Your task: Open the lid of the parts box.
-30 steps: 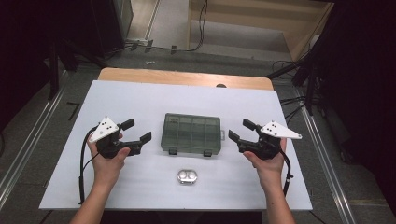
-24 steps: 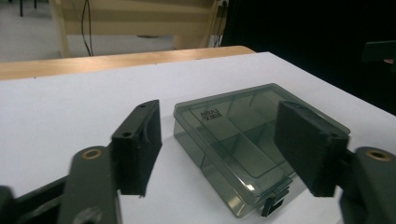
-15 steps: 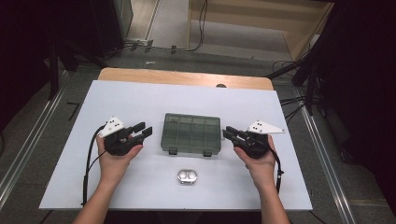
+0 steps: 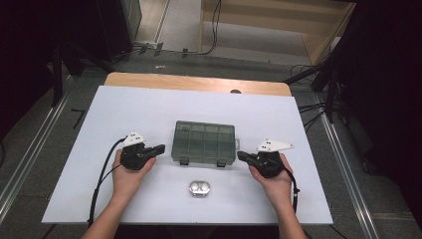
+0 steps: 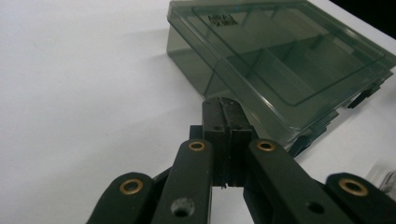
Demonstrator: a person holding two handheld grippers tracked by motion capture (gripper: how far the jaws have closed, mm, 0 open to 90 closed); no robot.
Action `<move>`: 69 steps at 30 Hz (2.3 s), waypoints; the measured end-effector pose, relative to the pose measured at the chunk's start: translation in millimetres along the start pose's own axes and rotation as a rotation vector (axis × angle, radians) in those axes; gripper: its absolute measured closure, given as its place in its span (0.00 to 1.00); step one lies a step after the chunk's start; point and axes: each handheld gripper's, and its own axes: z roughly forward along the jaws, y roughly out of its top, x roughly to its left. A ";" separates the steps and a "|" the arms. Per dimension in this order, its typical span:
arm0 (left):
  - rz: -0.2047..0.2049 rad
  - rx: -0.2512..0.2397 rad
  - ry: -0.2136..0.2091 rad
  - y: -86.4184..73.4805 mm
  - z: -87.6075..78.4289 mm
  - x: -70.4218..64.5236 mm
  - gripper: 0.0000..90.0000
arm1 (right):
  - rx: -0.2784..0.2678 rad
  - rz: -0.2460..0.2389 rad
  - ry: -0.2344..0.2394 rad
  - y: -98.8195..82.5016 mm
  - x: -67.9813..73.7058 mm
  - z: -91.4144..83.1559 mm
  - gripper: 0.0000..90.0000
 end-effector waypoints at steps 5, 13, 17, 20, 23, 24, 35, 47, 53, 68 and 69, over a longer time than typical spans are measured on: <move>0.000 0.011 -0.009 1.2 2.8 -2.0 0.99 | 0.026 0.026 -0.016 -6.9 -1.7 1.3 0.98; 0.008 0.040 -0.028 2.0 8.8 -11.2 0.99 | 0.121 -0.004 -0.049 -15.1 3.8 11.3 0.98; 0.011 0.044 -0.032 1.5 10.7 -12.3 0.99 | 0.134 -0.009 -0.032 -14.7 7.5 14.7 0.98; 0.018 0.046 -0.034 1.5 10.0 -12.7 0.99 | 0.130 -0.005 -0.026 -14.3 9.2 17.4 0.98; 0.022 0.046 -0.031 1.4 9.9 -13.3 0.99 | 0.128 0.001 -0.032 -14.5 9.6 18.8 0.98; 0.022 0.045 -0.031 1.2 10.0 -13.4 0.99 | 0.127 0.004 -0.037 -14.6 9.7 19.3 0.98; 0.026 0.044 -0.029 0.1 9.7 -16.3 0.99 | 0.096 0.015 -0.052 -16.4 6.9 20.7 0.98; 0.073 0.058 -0.051 -2.9 -1.5 -21.4 0.99 | 0.078 -0.009 -0.066 -15.8 6.0 15.7 0.98; 0.099 0.061 -0.075 -5.8 -4.3 -24.0 0.99 | 0.049 -0.004 -0.042 -13.5 4.9 10.8 0.98; 0.128 0.092 -0.050 -6.8 -1.5 -26.4 0.99 | 0.073 -0.015 -0.039 -14.3 4.8 13.3 0.98; 0.128 0.092 -0.050 -6.8 -1.5 -26.4 0.99 | 0.072 -0.017 -0.041 -14.0 5.4 13.1 0.98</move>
